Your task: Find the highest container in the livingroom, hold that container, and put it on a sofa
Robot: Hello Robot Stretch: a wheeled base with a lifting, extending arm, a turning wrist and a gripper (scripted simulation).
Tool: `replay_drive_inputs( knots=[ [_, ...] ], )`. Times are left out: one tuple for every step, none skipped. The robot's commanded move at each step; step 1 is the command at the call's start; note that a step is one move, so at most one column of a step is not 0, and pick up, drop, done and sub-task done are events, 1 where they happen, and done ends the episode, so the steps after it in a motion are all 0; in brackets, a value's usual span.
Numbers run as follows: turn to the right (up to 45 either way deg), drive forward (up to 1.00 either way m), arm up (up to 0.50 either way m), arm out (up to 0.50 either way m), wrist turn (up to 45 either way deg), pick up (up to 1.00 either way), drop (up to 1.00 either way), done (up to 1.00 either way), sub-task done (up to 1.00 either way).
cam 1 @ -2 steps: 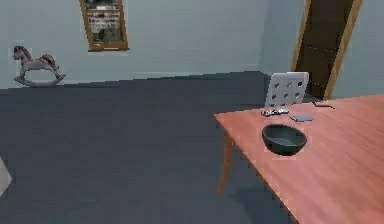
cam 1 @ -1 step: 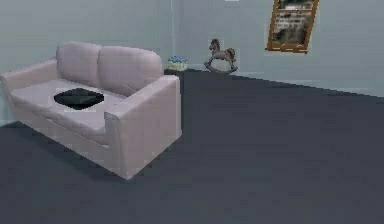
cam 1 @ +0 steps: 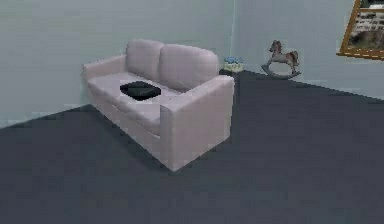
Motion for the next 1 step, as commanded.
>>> replay_drive_inputs(
  knots=[
    [45.0, 0.00, 0.00, 0.00, 0.0, 0.00, 0.00, 0.00, 0.00]
  ],
)
